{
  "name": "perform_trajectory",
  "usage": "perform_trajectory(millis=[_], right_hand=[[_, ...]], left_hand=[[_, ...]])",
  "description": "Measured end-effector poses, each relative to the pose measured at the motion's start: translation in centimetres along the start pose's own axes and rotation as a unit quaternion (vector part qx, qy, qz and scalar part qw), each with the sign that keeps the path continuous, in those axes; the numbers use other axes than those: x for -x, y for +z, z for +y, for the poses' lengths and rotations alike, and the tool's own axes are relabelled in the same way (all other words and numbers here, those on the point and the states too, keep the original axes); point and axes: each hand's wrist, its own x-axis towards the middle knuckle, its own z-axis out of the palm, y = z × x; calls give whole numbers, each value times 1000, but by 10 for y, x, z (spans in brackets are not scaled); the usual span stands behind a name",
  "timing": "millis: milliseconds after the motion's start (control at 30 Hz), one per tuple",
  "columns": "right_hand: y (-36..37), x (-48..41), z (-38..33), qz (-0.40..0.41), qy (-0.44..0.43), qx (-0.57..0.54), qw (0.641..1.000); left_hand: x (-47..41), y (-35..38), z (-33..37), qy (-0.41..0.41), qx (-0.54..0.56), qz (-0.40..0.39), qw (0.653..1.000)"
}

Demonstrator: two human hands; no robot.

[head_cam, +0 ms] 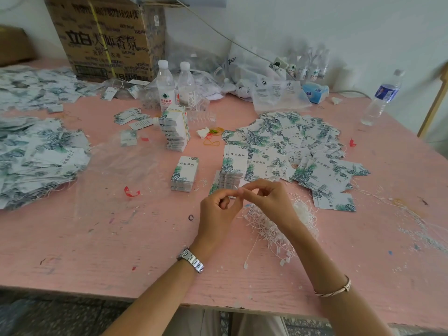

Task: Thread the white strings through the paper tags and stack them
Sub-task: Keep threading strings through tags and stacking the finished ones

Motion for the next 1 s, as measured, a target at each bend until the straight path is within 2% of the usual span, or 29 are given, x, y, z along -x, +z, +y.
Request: perform_trajectory(millis=[233, 300, 500, 667, 833, 933, 1000], right_hand=[[-8, -8, -8, -33, -23, 78, 996], [-10, -9, -11, -38, -26, 68, 997], [-22, -11, -25, -68, -32, -99, 992], [-39, -19, -50, 3, -62, -161, 985], [-53, -27, -74, 12, -115, -281, 953], [-57, -31, -81, 9, -111, -384, 917], [-57, -33, -81, 7, -101, -403, 910]], left_hand=[[0, 5, 4, 31, -5, -2, 1000], [-2, 7, 4, 23, 7, -1, 1000], [-2, 14, 10, 44, 10, -61, 997], [-2, 16, 16, 85, -31, -96, 991], [1, 17, 21, 108, -53, -115, 986], [6, 15, 17, 105, -48, -108, 987], [10, 10, 14, 100, -46, -103, 989]])
